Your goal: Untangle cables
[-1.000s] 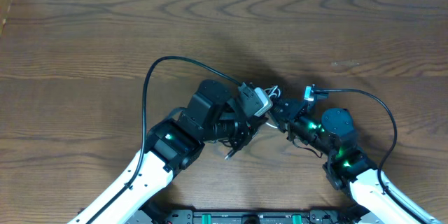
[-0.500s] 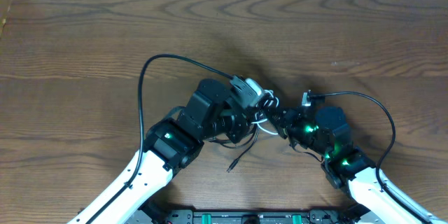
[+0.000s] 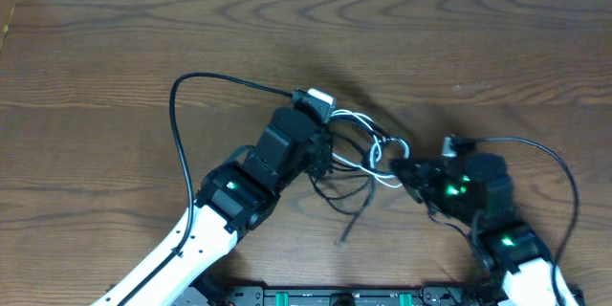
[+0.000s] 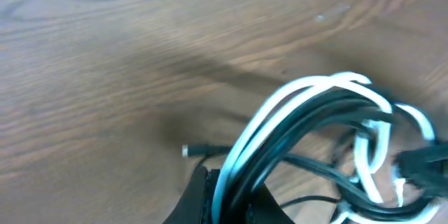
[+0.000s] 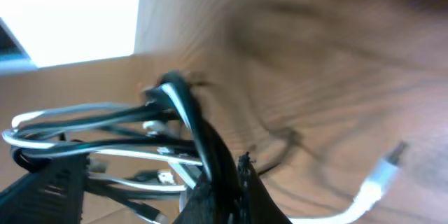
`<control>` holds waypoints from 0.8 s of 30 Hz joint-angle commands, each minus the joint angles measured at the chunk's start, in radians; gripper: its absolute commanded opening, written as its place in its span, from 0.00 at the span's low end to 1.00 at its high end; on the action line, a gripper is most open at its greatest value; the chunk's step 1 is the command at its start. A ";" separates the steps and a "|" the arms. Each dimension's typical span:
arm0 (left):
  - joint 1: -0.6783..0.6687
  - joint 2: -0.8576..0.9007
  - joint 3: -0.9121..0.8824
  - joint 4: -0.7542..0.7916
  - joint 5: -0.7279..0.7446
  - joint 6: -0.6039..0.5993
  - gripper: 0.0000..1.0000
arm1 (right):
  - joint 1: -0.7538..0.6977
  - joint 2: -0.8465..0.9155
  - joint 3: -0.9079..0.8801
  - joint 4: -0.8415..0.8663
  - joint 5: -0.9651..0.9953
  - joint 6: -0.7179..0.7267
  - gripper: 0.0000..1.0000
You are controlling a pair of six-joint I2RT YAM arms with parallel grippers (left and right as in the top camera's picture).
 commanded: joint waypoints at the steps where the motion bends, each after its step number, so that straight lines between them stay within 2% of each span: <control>1: 0.027 -0.011 0.007 0.009 -0.284 -0.055 0.07 | -0.118 -0.085 -0.016 -0.140 0.122 -0.116 0.01; 8: 0.037 -0.011 0.007 -0.033 -0.564 -0.196 0.08 | -0.367 -0.243 -0.014 -0.309 0.136 -0.211 0.01; 12: 0.074 -0.011 0.007 -0.054 -0.583 -0.353 0.07 | -0.437 -0.255 -0.014 -0.330 0.078 -0.252 0.01; 17: 0.109 -0.011 0.007 -0.067 -0.582 -0.468 0.07 | -0.446 -0.255 -0.014 -0.343 0.092 -0.270 0.01; 19: 0.119 -0.011 0.007 -0.061 -0.512 -0.470 0.08 | -0.446 -0.255 -0.014 -0.341 0.082 -0.269 0.01; 21: 0.126 -0.010 0.007 -0.041 -0.354 -0.414 0.08 | -0.445 -0.255 -0.014 -0.335 0.051 -0.270 0.04; 22: 0.127 -0.010 0.007 -0.016 -0.223 -0.330 0.08 | -0.445 -0.255 -0.014 -0.335 0.032 -0.270 0.11; 24: 0.127 -0.010 0.007 0.029 0.077 -0.108 0.08 | -0.445 -0.255 -0.014 -0.330 0.000 -0.297 0.19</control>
